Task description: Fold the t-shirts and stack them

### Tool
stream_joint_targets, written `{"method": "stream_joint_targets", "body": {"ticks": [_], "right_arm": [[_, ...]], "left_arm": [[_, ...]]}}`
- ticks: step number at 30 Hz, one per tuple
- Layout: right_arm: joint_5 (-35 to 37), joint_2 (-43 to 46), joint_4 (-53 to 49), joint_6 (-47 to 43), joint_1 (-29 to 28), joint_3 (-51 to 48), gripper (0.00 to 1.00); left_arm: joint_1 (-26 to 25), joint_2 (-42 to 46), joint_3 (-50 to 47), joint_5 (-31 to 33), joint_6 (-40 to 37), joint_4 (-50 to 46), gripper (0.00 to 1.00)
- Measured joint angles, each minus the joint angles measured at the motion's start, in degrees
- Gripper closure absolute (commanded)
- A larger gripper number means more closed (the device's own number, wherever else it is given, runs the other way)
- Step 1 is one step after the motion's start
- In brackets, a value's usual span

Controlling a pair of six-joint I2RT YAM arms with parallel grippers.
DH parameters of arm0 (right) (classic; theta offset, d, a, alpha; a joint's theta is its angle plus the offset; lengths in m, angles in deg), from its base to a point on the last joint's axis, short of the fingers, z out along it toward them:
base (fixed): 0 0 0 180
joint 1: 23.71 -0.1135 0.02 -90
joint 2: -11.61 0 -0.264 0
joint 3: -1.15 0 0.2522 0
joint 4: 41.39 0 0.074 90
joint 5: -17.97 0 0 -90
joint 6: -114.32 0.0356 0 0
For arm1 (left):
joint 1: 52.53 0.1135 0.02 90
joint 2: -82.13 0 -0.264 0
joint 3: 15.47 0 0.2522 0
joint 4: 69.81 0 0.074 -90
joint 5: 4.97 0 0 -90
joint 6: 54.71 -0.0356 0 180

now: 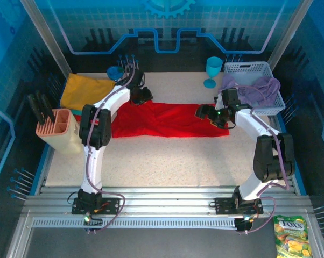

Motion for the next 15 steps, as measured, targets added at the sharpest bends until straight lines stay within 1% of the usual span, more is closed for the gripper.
{"method": "stream_joint_targets", "body": {"ticks": [1,2,3,6,8,11,12,15], "right_arm": [[0.0,0.1,-0.2,-0.2,0.0,0.0,0.08],[0.2,0.3,-0.6,-0.5,0.0,0.0,0.08],[0.4,0.6,-1.0,-0.7,0.0,0.0,0.08],[1.8,2.3,-2.2,-1.5,0.7,-0.1,0.08],[3.5,3.8,-2.9,-1.8,1.9,-0.7,0.07],[6.1,5.4,-3.9,-2.1,4.8,-2.2,0.1],[6.5,5.6,-4.0,-2.1,5.8,-2.8,0.12],[8.0,5.5,-4.2,-2.6,7.5,-4.5,0.12]], "left_arm": [[0.0,-0.5,0.1,0.0,-0.4,-0.1,0.41],[0.0,-0.6,0.1,0.0,-0.7,-0.7,0.3],[0.0,-0.7,0.0,0.0,-0.9,-1.4,0.27],[0.0,0.0,-0.6,0.2,-1.4,-2.4,0.25],[0.0,2.1,-2.8,0.2,-2.1,-2.9,0.22],[0.4,9.2,-9.1,-0.2,-2.5,-4.0,0.22],[0.7,12.8,-12.0,-0.5,-2.4,-4.0,0.22],[2.1,23.7,-20.6,-2.1,-2.1,-3.4,0.25]]}}
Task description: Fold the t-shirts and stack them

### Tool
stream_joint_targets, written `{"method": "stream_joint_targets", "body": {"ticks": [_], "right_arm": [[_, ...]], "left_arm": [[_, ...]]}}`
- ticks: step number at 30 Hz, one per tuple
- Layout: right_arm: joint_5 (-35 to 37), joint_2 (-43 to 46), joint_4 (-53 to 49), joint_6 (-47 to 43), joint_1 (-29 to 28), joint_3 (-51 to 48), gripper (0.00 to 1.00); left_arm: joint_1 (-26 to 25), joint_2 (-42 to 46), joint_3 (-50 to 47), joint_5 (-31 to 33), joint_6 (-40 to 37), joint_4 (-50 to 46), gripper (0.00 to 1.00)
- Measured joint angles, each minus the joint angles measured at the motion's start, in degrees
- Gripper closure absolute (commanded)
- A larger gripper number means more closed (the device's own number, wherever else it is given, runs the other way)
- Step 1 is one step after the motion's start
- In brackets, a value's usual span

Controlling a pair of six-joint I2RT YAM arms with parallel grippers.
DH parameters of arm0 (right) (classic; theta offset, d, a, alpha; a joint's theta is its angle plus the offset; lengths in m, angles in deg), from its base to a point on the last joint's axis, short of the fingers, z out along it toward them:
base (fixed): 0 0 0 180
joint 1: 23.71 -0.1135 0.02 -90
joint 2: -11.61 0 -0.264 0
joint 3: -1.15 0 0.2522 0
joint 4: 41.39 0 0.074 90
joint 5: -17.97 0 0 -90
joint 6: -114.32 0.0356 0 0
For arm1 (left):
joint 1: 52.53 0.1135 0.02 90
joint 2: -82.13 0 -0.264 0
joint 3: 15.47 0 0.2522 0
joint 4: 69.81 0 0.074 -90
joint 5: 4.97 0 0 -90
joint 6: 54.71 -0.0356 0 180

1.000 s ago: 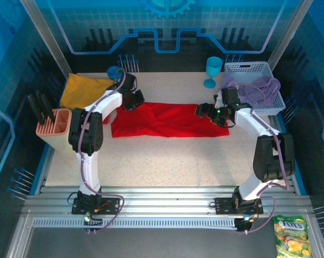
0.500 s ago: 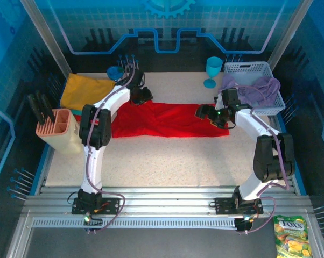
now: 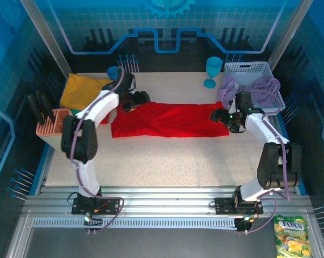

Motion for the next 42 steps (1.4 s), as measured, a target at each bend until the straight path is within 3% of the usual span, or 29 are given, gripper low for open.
{"method": "stream_joint_targets", "body": {"ticks": [3,6,18,24,31,42], "right_arm": [[0.5,-1.0,0.3,-1.7,-1.0,0.6,0.11],[-0.6,-4.6,1.2,-3.1,-2.5,4.1,0.1],[-3.1,-23.8,5.3,-4.7,-4.9,19.7,0.11],[-2.5,-29.4,4.3,-4.2,-5.0,21.1,0.12],[-1.7,-29.6,3.7,-1.6,-5.0,21.2,0.13],[-2.0,-18.2,3.5,4.0,-7.5,6.0,0.13]], "left_arm": [[1.3,6.8,-5.9,-1.0,0.1,1.2,0.25],[1.8,7.4,-9.7,-2.1,0.4,3.0,0.27],[4.0,-6.5,-11.5,-4.5,4.3,9.2,0.34],[4.0,-11.6,-5.5,-4.7,4.5,8.3,0.35],[4.0,-18.4,5.4,-4.6,2.6,3.5,0.36],[0.8,-30.6,27.1,-4.3,-2.1,-6.1,0.37]]}}
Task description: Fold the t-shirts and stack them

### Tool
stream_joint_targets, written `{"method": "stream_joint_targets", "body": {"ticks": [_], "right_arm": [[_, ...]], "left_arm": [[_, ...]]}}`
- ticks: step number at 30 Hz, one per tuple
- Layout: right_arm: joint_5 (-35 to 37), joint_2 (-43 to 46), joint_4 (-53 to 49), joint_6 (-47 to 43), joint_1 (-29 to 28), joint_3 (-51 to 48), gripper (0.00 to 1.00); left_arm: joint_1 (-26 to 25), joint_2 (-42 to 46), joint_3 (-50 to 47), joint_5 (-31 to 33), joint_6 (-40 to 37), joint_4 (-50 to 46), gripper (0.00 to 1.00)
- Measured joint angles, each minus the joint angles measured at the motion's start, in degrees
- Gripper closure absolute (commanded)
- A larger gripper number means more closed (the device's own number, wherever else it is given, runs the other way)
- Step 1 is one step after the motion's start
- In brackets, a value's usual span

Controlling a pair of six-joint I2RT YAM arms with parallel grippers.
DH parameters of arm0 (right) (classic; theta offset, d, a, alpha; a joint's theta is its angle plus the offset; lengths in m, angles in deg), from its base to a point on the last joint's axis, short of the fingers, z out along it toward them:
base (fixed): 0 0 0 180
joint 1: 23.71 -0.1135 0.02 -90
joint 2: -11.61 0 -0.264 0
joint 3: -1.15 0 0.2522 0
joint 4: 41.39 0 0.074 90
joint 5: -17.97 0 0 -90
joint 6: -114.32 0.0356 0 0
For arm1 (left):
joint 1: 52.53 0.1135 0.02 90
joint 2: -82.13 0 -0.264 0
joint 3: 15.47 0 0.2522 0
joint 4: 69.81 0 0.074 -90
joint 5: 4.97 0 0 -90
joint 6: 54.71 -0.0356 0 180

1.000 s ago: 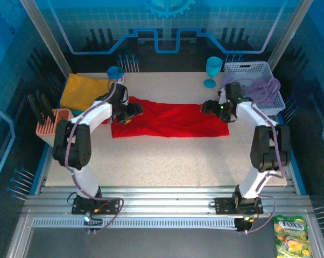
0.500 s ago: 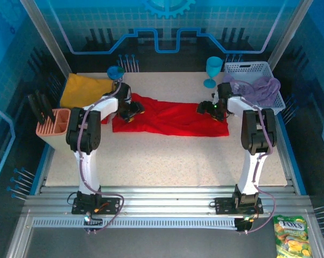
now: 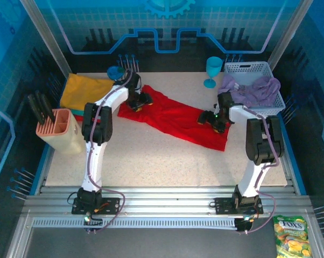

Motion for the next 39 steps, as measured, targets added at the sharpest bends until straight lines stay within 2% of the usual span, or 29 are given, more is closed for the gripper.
{"method": "stream_joint_targets", "body": {"ticks": [8,13,18,21,26,30,34,39], "right_arm": [[-0.2,8.7,3.7,7.2,-10.7,-11.3,0.13],[1.6,11.0,9.3,13.9,-19.7,-15.1,0.12],[4.6,10.8,13.1,20.1,-28.2,-15.5,0.12],[7.0,11.6,14.2,23.2,-31.0,-16.3,0.1],[11.3,18.2,8.8,25.5,-31.0,-19.1,0.07],[12.6,25.2,4.1,24.6,-28.1,-19.2,0.06],[12.8,28.6,0.8,19.5,-23.6,-18.3,0.06],[9.6,25.4,-0.2,8.8,-20.7,-13.5,0.07]], "left_arm": [[-2.9,-8.1,15.5,-2.1,-3.1,-6.2,0.36],[-3.2,-12.7,24.1,-4.8,-4.7,-8.5,0.36],[-3.2,-14.5,27.2,-7.4,-6.0,-8.6,0.35],[-3.2,-14.5,27.3,-7.5,-7.2,-9.0,0.34],[-1.9,-13.0,25.8,-7.6,-7.5,-9.6,0.33],[0.6,-6.2,18.8,-7.7,-7.4,-9.1,0.33],[2.9,4.0,8.3,-7.6,-7.2,-6.9,0.33],[3.0,13.0,-4.0,-7.4,-6.1,-1.6,0.33]]}}
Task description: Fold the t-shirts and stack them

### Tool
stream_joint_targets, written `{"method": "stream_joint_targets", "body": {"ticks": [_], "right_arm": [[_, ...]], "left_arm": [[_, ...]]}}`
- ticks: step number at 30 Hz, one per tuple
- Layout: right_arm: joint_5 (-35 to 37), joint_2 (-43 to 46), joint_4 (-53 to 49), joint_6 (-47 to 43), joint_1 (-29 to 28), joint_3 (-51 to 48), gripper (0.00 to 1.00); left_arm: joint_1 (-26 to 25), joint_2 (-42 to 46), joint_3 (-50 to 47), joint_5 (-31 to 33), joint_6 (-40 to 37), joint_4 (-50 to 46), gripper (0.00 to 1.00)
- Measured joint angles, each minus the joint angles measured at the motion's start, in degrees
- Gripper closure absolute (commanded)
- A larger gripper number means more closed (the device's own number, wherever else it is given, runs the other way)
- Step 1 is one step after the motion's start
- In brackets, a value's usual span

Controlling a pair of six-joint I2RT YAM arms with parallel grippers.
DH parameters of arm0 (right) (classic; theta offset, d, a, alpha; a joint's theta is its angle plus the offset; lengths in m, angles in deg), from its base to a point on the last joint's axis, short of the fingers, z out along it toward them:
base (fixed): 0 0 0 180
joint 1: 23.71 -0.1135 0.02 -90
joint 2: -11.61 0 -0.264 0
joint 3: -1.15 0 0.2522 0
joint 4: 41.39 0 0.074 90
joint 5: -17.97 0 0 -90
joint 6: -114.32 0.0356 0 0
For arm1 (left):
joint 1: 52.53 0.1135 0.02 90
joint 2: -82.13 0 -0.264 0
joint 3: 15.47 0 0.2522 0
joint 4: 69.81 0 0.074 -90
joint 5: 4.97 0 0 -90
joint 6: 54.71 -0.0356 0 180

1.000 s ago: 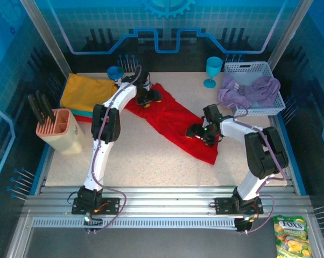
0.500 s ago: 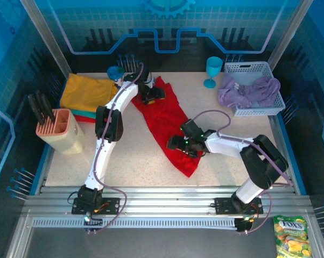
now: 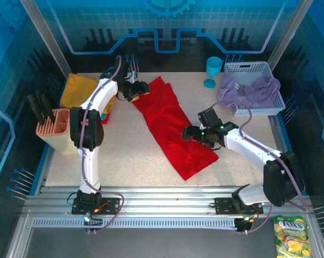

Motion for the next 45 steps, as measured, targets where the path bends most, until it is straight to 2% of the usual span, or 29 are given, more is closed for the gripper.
{"method": "stream_joint_targets", "body": {"ticks": [5,11,15,20,22,30,35,37,40,45], "right_arm": [[-2.3,-3.0,-0.3,-5.9,2.1,1.8,0.08],[-3.1,-2.2,-3.0,-8.3,9.6,-2.2,0.11],[-3.1,1.3,-6.5,-8.7,13.3,-7.3,0.13],[-3.8,3.9,-8.2,-8.7,17.2,-11.5,0.19],[-4.0,4.3,-8.2,-8.7,18.6,-13.2,0.23],[-8.5,4.8,-5.1,-9.1,21.1,-16.7,0.36],[-11.0,2.6,-1.4,-9.2,21.2,-17.2,0.56],[-11.4,1.7,-0.2,-9.4,21.2,-17.2,0.73],[-11.6,1.4,0.5,-9.5,21.4,-17.2,0.89],[-11.5,1.5,0.6,-9.5,21.7,-17.2,0.96]], "left_arm": [[0.7,0.2,-8.9,0.0,2.5,5.5,0.4],[4.9,-2.8,-12.2,-0.5,4.3,12.0,0.46],[7.3,-3.6,-12.4,-0.8,5.1,15.9,0.5],[7.8,-5.5,-12.1,-1.2,6.5,19.6,0.57],[7.8,-6.9,-11.5,-1.4,7.1,20.6,0.62],[7.8,-11.5,-6.3,-1.9,8.4,21.2,0.68],[7.6,-14.0,-2.6,-1.4,8.4,21.0,0.77],[7.6,-15.6,0.2,-1.3,8.5,20.3,0.82],[7.6,-18.1,5.0,-1.0,8.3,18.8,0.85],[7.5,-21.3,12.2,-1.0,8.3,16.2,0.88]]}}
